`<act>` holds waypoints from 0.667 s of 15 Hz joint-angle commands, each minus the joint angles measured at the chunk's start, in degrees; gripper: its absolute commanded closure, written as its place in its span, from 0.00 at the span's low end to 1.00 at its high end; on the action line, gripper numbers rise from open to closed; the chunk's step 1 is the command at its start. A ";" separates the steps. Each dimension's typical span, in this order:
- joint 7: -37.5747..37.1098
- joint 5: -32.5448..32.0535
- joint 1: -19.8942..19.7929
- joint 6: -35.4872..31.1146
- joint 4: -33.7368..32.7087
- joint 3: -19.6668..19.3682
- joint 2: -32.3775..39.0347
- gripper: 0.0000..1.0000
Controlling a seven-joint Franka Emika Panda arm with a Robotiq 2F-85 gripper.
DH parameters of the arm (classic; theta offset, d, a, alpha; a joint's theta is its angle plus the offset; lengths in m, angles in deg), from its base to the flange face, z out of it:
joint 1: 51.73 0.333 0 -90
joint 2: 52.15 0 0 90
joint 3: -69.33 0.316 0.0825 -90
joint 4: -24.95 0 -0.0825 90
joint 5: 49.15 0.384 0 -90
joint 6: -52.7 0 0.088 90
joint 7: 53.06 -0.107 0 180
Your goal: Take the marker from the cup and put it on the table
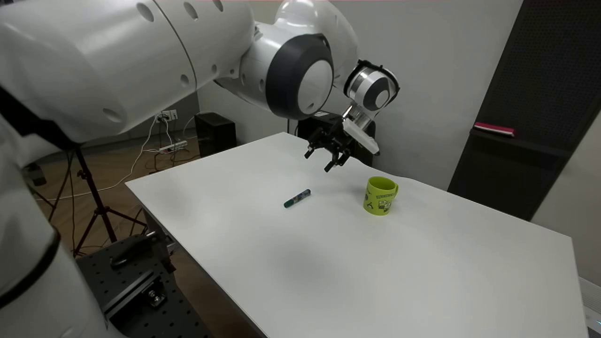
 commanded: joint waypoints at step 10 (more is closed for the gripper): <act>-15.82 -1.80 1.59 -22.37 4.01 -5.87 -8.06 0.00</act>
